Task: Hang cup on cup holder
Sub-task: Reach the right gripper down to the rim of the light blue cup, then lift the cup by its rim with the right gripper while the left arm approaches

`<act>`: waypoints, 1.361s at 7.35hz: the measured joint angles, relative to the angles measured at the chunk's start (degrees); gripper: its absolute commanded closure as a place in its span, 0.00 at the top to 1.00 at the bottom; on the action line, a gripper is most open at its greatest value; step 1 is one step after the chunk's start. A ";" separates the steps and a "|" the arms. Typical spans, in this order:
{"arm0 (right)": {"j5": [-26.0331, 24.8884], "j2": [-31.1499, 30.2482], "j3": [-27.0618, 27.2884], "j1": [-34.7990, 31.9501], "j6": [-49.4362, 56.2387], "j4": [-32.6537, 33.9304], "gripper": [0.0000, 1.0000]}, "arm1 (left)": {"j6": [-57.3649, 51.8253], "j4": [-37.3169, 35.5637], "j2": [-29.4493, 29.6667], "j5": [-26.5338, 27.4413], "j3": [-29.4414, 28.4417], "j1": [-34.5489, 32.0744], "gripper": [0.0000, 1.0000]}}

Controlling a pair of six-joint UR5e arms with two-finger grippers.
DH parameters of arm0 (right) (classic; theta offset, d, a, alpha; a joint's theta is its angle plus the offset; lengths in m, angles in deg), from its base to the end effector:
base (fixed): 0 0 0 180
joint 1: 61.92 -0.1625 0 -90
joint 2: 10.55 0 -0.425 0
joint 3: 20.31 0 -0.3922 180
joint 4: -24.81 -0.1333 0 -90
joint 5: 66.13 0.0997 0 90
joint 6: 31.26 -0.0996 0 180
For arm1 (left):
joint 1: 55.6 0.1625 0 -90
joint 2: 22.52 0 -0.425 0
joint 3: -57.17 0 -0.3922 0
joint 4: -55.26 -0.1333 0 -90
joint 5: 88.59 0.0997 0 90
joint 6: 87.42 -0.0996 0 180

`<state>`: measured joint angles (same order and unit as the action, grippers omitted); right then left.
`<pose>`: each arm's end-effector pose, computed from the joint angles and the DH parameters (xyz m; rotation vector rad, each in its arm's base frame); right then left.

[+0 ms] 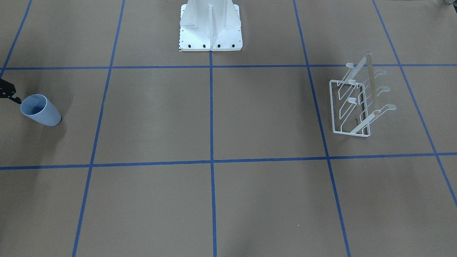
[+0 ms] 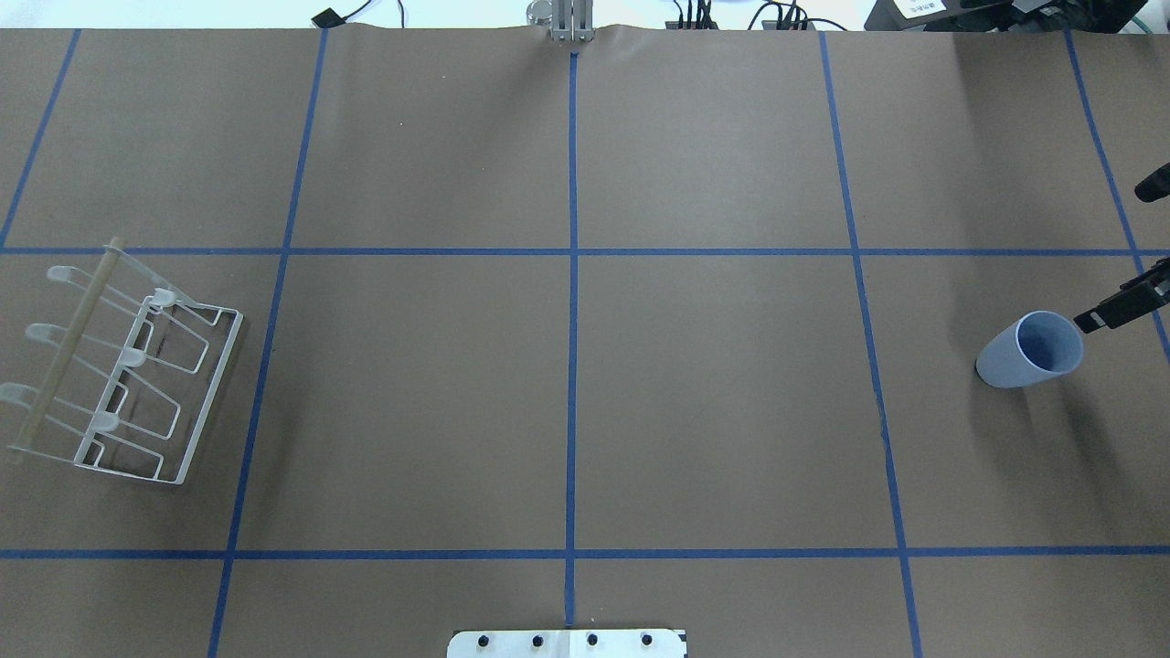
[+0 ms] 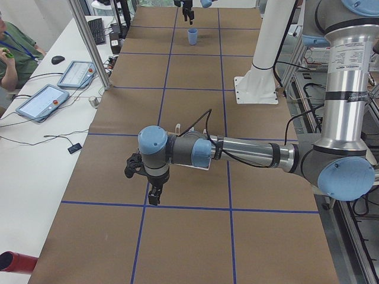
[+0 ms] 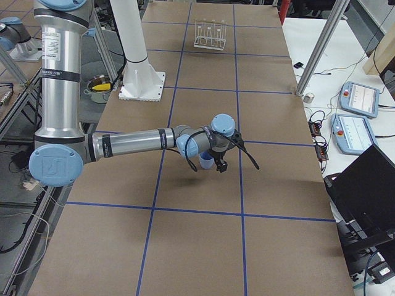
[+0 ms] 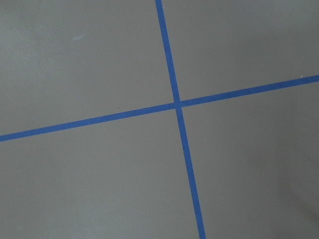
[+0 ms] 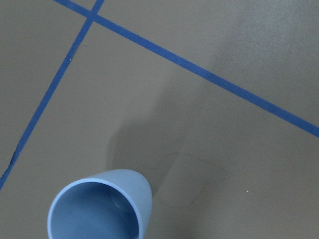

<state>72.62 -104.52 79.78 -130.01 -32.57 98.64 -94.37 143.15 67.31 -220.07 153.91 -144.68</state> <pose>-0.1241 -0.4650 0.5676 0.1906 -0.9053 -0.4992 -0.0594 -0.4946 0.6093 0.1125 0.7195 0.1594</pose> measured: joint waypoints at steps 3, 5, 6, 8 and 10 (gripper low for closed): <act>-1.12 0.40 -1.40 2.58 -1.67 0.00 0.16 | -0.07 0.01 0.00 0.00 -0.05 0.04 0.98; -1.12 0.47 -1.90 3.17 -1.97 -0.02 0.00 | -0.10 0.03 0.00 0.00 -0.08 0.05 0.98; -1.03 0.51 -1.88 3.31 -2.05 -0.08 0.00 | -0.13 0.06 0.00 0.00 -0.11 0.04 0.98; -0.45 0.54 -0.99 3.36 -2.67 -0.15 0.00 | -0.15 0.08 0.00 -0.06 -0.10 0.02 0.98; 2.84 0.79 1.68 3.30 -5.52 -0.10 0.00 | -0.07 0.13 0.11 -0.05 0.06 0.04 0.98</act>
<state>75.46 -103.72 81.46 -126.71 -38.08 98.54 -94.44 143.28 67.42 -220.12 153.97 -144.64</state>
